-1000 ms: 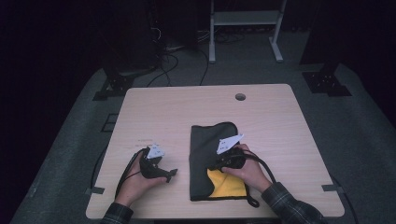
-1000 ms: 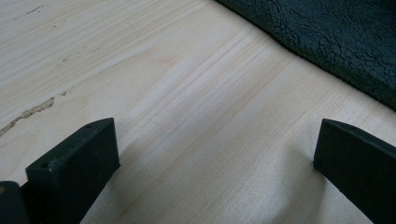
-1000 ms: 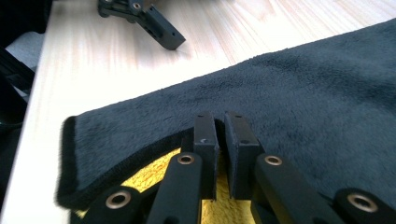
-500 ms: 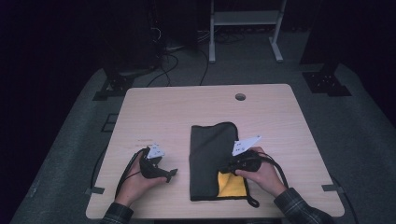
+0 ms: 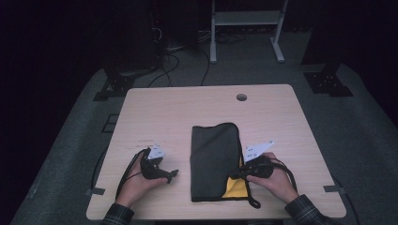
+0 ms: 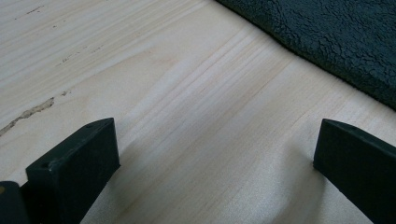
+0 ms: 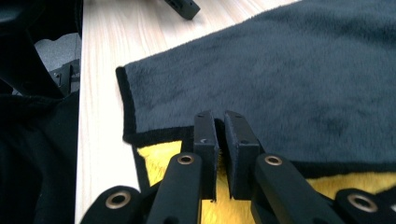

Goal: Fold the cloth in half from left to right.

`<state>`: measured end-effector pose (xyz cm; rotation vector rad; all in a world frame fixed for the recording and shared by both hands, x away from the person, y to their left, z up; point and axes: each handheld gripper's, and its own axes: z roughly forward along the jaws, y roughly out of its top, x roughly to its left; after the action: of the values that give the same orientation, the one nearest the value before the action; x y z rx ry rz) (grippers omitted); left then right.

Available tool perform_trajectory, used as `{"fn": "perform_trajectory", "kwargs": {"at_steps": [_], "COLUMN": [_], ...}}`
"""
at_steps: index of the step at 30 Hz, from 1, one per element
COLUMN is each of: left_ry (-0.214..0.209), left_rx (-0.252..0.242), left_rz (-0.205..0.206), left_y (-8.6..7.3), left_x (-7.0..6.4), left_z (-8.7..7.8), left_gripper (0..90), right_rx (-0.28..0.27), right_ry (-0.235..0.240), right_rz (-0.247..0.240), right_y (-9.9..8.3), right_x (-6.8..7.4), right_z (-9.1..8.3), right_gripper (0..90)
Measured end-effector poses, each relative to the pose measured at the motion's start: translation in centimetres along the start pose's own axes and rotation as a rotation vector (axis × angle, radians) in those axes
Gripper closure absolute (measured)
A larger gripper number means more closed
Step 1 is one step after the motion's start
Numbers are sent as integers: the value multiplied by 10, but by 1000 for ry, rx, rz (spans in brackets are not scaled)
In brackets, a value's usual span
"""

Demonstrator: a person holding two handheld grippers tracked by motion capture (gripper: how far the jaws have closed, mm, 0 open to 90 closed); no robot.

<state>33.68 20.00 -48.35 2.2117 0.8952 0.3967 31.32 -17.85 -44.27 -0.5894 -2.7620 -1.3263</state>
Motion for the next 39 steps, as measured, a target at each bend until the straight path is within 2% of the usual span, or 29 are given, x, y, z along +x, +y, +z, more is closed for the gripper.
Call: {"fn": "perform_trajectory", "kwargs": {"at_steps": [8,16,28,31,33,34,35,39], "left_ry": [1,1,1,1,1,1,3,4], "left_rx": [-3,-4,-3,-4,-4,-4,-5,-5], "left_rz": [-1,-2,-2,-3,-3,-3,-6,-8], "left_y": [0,0,0,0,0,0,0,0], "left_x": [0,0,0,0,0,0,0,0], "left_z": [0,0,0,0,0,0,1,1], "left_gripper": [0,0,0,0,0,0,0,0], "right_rx": [11,53,73,56,9,9,-27,-38], "right_ry": [-4,-2,-2,1,4,4,-2,-7], "right_rz": [19,21,50,55,64,64,60,46], "right_y": [-13,-24,-49,-51,-50,-50,-44,-33], "right_x": [3,4,11,14,16,16,16,13], "right_z": [-7,-7,-27,-34,-40,-40,-41,-29], "right_gripper": [831,791,812,822,830,830,834,839]}}
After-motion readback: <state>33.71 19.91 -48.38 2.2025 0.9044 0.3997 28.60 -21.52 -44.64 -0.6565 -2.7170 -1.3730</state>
